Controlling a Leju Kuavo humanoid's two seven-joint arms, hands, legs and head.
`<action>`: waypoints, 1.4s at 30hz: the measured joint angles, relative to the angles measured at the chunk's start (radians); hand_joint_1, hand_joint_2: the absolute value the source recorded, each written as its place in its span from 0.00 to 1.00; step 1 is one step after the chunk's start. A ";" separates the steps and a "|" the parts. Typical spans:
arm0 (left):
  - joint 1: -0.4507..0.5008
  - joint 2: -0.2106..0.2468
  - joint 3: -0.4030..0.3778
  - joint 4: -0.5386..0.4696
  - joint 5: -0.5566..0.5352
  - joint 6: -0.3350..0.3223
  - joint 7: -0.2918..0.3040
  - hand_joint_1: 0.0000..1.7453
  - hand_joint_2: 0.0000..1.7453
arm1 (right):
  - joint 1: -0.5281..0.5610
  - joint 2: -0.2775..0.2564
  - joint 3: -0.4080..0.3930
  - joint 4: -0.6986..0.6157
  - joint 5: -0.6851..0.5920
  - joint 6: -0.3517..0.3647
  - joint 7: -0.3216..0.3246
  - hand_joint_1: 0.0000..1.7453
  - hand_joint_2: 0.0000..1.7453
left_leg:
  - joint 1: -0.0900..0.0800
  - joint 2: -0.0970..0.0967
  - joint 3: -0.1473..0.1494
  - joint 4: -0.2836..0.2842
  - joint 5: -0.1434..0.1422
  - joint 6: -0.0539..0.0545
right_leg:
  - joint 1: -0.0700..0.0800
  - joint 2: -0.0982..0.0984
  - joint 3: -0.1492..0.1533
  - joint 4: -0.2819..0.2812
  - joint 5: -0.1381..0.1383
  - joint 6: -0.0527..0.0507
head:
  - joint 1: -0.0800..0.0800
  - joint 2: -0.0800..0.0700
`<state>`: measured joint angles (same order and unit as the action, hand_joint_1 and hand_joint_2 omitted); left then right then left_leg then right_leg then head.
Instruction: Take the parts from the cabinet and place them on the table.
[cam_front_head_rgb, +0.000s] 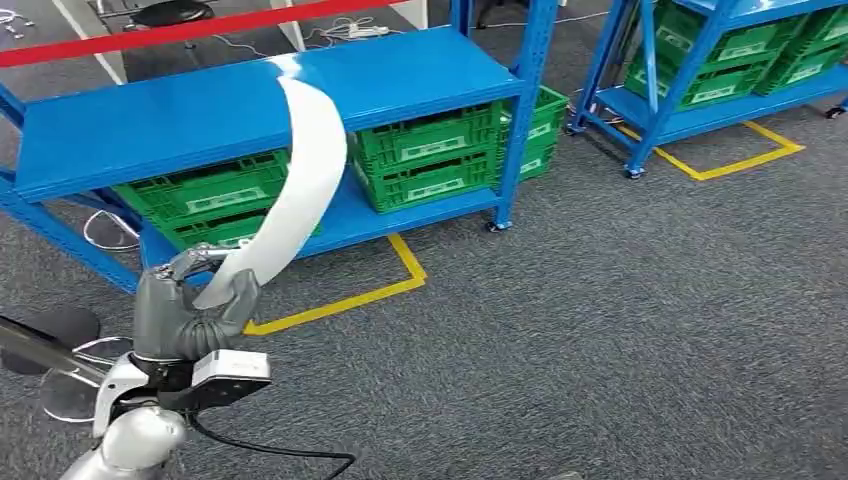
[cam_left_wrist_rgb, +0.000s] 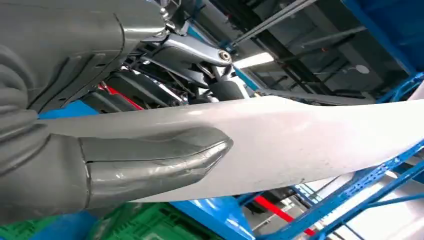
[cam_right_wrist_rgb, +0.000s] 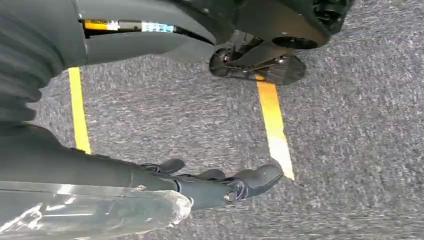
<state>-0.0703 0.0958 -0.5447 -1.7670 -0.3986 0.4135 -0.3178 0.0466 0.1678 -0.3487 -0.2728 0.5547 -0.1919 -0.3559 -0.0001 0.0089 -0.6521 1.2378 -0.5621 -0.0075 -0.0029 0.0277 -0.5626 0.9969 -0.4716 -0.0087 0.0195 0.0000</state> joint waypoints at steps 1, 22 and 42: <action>0.000 0.000 0.000 0.000 0.000 0.000 0.000 1.00 1.00 | 0.000 0.000 0.000 0.000 0.000 0.000 0.000 0.00 1.00 | 0.000 -0.006 0.041 -0.083 0.047 0.003 | 0.000 0.007 0.002 0.001 0.001 0.001 | 0.000 0.000; 0.001 -0.005 0.000 0.000 0.011 -0.002 0.001 1.00 1.00 | 0.002 0.000 -0.004 -0.001 0.000 0.005 0.000 0.00 1.00 | -0.015 0.057 0.100 -0.243 0.093 0.023 | 0.007 -0.058 0.004 0.002 -0.012 0.020 | 0.007 0.000; 0.004 -0.008 0.006 -0.002 0.072 -0.027 -0.019 1.00 1.00 | 0.010 0.002 -0.006 -0.019 0.003 0.015 0.009 0.00 1.00 | 0.003 -0.007 0.098 -0.249 0.097 0.038 | -0.001 -0.015 -0.136 0.233 -0.116 0.043 | 0.011 0.000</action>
<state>-0.0663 0.0874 -0.5383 -1.7689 -0.3265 0.3868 -0.3368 0.0568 0.1701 -0.3548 -0.2918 0.5577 -0.1770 -0.3471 0.0029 0.0019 -0.5545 0.9888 -0.4650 0.0308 -0.0041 0.0130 -0.6986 1.2296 -0.5876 0.0340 0.0305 0.0000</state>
